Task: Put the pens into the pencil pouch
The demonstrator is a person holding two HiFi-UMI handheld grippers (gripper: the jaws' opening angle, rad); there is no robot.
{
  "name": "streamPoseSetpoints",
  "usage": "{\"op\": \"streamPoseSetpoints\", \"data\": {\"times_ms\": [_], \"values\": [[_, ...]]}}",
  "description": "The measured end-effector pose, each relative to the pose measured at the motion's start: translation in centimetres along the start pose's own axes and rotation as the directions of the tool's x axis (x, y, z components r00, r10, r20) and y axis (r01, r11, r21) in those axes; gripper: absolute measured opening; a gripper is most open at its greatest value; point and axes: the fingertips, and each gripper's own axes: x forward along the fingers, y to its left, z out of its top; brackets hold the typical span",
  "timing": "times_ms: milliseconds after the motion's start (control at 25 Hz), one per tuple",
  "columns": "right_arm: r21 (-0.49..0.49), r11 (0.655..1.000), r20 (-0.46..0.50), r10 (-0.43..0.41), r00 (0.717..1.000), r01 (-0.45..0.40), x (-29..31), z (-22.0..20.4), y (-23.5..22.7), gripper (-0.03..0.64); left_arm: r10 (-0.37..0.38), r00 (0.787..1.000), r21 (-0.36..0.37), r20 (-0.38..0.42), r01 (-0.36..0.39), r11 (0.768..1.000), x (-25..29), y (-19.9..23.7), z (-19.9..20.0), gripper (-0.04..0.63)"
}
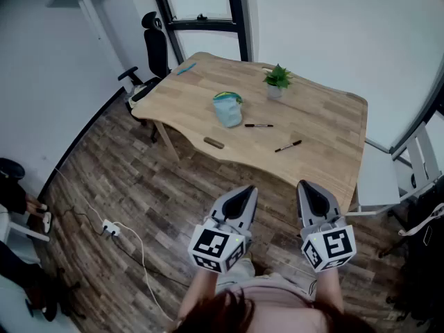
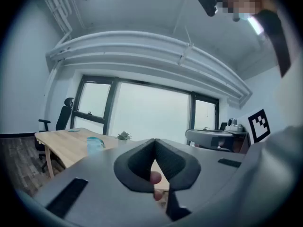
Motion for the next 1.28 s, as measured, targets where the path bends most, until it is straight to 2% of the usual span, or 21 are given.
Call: {"op": "streamPoseSetpoints", "data": {"times_ms": [240,480,640,760,840,960,1280], "values": [[0.007,1.000,0.010,0.017,1.000,-0.017,-2.2,0.2,-1.0,-0.002,-0.015,1.000,0.004,-0.008,0.015,1.000,0.2,-3.2,-0.5,0.002],[0.016,1.000,0.040,0.024,0.999,-0.024,-2.6,0.5,-0.7,0.000,-0.010,1.000,0.018,-0.005,0.010,1.000,-0.3,-3.7,-0.3,0.002],[0.029,0.999,0.040,0.025,0.999,-0.026,-2.2,0.2,0.1,0.000,-0.002,1.000,-0.005,-0.011,0.001,1.000,-1.1,-2.6,-0.6,0.002],[0.067,0.996,0.064,0.062,0.996,-0.066,-1.6,0.3,1.1,0.000,-0.021,1.000,-0.035,-0.009,0.021,0.999,-1.5,-1.7,-0.7,0.002],[0.062,0.995,0.067,0.076,0.995,-0.081,-1.0,0.2,1.8,0.000,-0.037,0.999,-0.063,0.007,0.037,0.997,-1.7,-0.8,-0.5,0.002],[0.047,0.996,0.057,0.074,0.996,-0.077,0.5,0.2,2.3,0.000,-0.039,0.999,-0.069,0.022,0.040,0.997,-1.8,1.1,0.1,0.002],[0.099,0.995,0.041,-0.013,0.999,0.009,4.4,-0.4,2.2,0.000,-0.066,0.997,-0.054,0.029,0.067,0.996,-1.6,6.9,1.3,0.002]]}}
